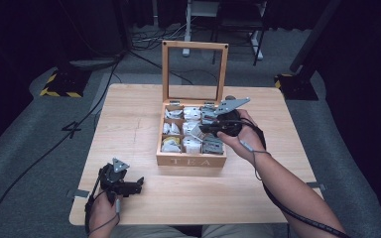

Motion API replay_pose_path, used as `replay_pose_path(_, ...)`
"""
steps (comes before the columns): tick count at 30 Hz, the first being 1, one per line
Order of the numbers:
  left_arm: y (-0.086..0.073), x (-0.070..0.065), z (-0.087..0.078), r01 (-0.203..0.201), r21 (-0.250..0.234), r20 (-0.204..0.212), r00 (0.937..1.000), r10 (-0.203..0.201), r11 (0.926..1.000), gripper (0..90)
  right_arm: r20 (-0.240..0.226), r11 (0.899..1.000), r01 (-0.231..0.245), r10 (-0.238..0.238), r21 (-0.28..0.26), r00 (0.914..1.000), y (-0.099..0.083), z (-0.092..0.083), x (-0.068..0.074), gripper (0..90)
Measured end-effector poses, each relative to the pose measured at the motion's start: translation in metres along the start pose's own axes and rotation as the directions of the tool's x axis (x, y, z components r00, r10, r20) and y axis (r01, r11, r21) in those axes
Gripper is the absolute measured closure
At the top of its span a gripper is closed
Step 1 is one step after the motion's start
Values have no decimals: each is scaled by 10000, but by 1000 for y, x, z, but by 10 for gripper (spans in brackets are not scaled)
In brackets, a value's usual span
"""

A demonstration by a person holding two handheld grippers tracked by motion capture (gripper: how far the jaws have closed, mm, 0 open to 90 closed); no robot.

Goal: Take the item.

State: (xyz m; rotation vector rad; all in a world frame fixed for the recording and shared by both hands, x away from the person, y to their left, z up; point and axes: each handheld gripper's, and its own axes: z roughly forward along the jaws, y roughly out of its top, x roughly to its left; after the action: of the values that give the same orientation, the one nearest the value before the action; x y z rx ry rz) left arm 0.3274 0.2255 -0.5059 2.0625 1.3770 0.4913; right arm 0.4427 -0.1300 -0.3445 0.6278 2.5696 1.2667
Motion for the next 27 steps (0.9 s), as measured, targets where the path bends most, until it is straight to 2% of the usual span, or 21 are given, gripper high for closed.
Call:
replay_pose_path(1, 0, 0, 0, 4, -1, 9, 10000, -4, 10000, 0, 37, 9999, -53, 54, -89, 10000, -1, -7, -2, 900)
replay_pose_path(5, 0, 0, 0, -22, 2, -2, 10000, 22, 10000, 0, 63, 9999, -157, 158, -69, 9999, -4, -15, -5, 900)
replay_pose_path(15, 1, 1, 1, -48, -28, 59, 10000, 49, 10000, 0, 739, 9973, -552, 587, -487, 9955, -21, -57, -22, 900)
replay_pose_path(18, 2, 1, 2, -66, -7, 86, 9999, 66, 10000, 0, 856, 9966, -650, 693, -512, 9939, -25, -62, -26, 900)
replay_pose_path(20, 2, 1, 2, -65, -5, 86, 9999, 65, 10000, 0, 1191, 9974, -628, 665, -344, 9907, -32, -70, -31, 900)
replay_pose_path(22, 2, 1, 2, -68, -3, 85, 9999, 68, 10000, 0, 1243, 9974, -635, 672, -328, 9900, -33, -72, -32, 900)
replay_pose_path(24, 2, 1, 2, -67, -3, 86, 9999, 67, 10000, 0, 1555, 9963, -754, 809, -404, 9845, -39, -83, -39, 900)
replay_pose_path(27, 2, 1, 2, -66, -5, 84, 9999, 66, 10000, 0, 1690, 9951, -862, 932, -484, 9812, -42, -90, -44, 900)
